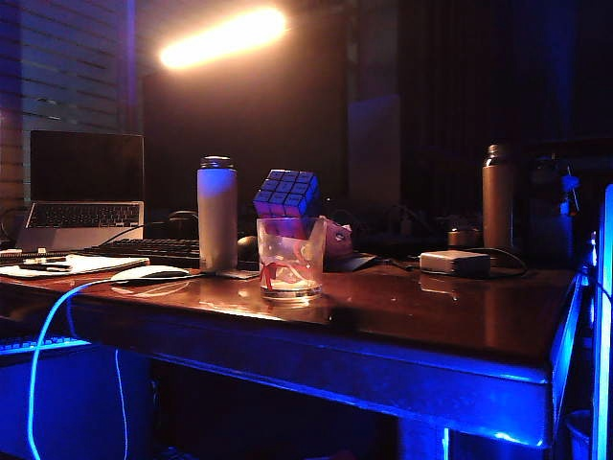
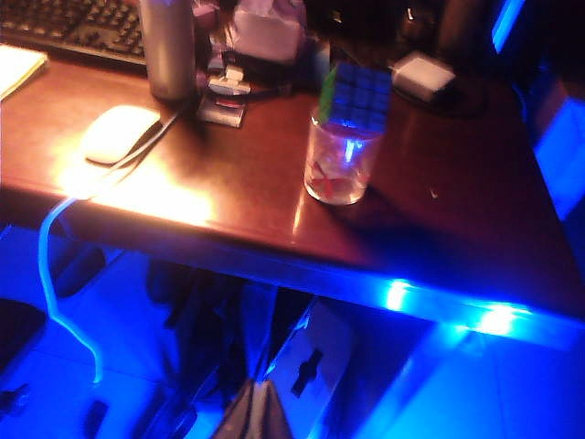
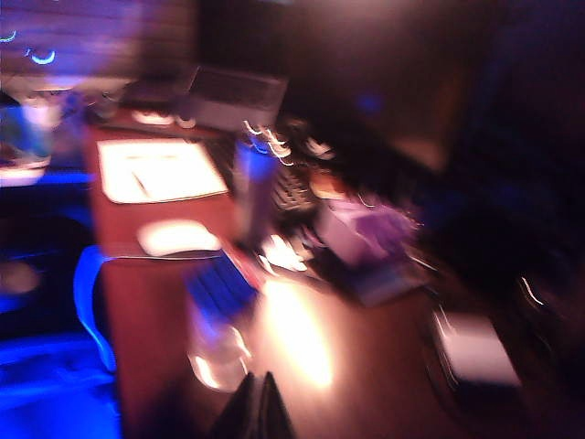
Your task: Stack the Rubik's Cube on top of the glass cup.
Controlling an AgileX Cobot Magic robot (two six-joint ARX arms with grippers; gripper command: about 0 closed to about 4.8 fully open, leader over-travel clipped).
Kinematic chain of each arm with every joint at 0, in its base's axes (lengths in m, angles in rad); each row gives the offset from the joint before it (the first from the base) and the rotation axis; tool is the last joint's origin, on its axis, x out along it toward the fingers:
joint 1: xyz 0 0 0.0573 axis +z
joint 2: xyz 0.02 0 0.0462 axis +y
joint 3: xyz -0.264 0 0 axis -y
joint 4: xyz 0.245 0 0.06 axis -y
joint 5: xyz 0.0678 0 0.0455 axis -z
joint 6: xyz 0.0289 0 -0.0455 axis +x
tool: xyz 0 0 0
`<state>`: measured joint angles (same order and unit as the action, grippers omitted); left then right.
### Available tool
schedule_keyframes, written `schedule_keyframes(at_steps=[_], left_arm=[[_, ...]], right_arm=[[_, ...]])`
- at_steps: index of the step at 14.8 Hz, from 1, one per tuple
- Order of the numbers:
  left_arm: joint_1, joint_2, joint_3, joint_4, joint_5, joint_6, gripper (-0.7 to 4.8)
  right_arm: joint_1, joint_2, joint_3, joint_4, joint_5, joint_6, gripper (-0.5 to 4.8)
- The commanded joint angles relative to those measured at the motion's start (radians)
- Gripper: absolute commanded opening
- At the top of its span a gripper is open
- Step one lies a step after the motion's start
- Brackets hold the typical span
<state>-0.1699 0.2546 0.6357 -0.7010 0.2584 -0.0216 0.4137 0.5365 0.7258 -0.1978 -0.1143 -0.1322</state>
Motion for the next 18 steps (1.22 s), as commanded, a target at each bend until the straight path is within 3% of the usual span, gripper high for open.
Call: schedule_keyframes(at_steps=[1, 3, 6, 18], left_arm=[[0.0, 0.001, -0.152, 0.231, 0.0, -0.038, -0.04], [0.0, 0.0, -0.246, 0.357, -0.01, -0.082, -0.04], [0.0, 0.0, -0.361, 0.409, -0.056, -0.083, -0.04], [-0.002, -0.011, -0.606, 0.532, -0.046, 0.015, -0.04]], right_arm=[[0.0, -0.235, -0.227, -0.021, 0.095, 0.007, -0.05], [0.0, -0.401, -0.383, -0.055, 0.123, 0.048, -0.05], [0.0, -0.53, -0.553, -0.1, 0.118, 0.227, -0.05], [0.004, -0.523, -0.648, -0.217, 0.192, 0.235, -0.05]])
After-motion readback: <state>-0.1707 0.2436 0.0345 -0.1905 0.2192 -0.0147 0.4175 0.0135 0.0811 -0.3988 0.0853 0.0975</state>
